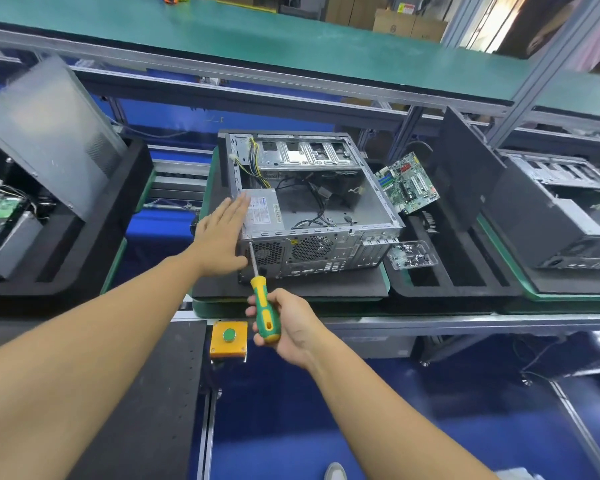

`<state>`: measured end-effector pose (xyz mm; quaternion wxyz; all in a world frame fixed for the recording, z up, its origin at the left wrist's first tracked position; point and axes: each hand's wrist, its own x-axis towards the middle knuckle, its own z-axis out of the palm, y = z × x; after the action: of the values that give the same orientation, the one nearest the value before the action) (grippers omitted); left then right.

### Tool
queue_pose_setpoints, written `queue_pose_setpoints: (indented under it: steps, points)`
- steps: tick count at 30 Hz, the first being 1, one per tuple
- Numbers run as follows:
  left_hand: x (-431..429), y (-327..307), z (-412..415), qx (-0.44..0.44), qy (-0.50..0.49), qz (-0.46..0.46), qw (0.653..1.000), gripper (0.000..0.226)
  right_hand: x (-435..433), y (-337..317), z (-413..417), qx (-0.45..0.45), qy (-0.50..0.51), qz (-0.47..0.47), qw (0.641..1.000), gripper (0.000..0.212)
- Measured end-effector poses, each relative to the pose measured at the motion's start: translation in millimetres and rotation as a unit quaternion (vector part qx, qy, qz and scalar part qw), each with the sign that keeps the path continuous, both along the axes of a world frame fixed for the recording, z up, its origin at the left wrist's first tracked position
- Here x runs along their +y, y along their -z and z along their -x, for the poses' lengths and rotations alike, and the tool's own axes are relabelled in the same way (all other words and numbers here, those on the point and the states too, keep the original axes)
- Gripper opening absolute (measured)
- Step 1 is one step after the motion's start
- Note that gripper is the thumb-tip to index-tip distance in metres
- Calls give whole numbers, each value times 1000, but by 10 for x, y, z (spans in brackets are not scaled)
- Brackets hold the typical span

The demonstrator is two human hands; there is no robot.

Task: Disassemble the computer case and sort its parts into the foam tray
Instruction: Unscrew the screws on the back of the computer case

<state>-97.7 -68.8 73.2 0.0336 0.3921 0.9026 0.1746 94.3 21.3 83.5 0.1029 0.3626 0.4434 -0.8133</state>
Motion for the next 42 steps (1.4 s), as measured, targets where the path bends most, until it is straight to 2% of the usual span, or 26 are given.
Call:
queue_pose_setpoints:
  steps: [2,4,5,6,7,9,12,14,17,19,22,26,28,31,33,36,42]
  points:
    - [-106,74,-40,-90,-108,-126,982,92,-20,-17,-1,-3,4,-17,1000,24]
    - [-212,110,-50,-246,-232,-231,912,47,-37,-26,6,-6,14,-35,999,14]
    - [-261,119,-60,-334,-276,-245,867,26,-43,-25,9,-5,18,-44,999,12]
    - [-303,122,-90,-417,-292,-232,829,19,-48,-24,9,-2,20,-51,998,13]
    - [-337,123,-144,-490,-276,-195,804,28,-56,-31,5,1,22,-57,998,16]
    - [-347,91,-279,-577,-199,-131,781,49,-72,-55,5,0,22,-69,997,22]
    - [-218,-36,-498,-645,-123,-150,739,64,-109,-93,28,-6,14,-104,994,34]
    - [-117,-138,-616,-656,-94,-166,730,59,-143,-124,61,-1,6,-120,993,41]
    - [-59,-210,-690,-644,-106,-171,738,42,-191,-177,77,9,12,-105,994,34]
    - [-88,-225,-661,-664,-122,-187,713,42,-191,-186,31,7,21,-68,997,31]
    - [-160,-224,-616,-683,-136,-210,686,54,-159,-181,-102,-7,-6,4,1000,34]
    - [-192,-228,-610,-711,-139,-236,648,38,-138,-168,-156,-11,-41,-9,999,38]
    - [-197,-260,-627,-720,-128,-189,655,37,-161,-174,-143,-22,-30,-34,999,38]
    - [-175,-328,-675,-706,-136,-73,692,45,-160,-141,-137,-29,-19,-75,997,30]
    - [-148,-360,-690,-694,-146,-53,703,44,-160,-131,-124,-23,-17,-96,995,31]
    - [-129,-354,-664,-694,-161,-71,698,38,-174,-178,-85,-22,-5,-75,997,36]
    - [-225,-397,-596,-725,-167,-92,661,31,-181,-178,-181,-30,-23,20,999,41]
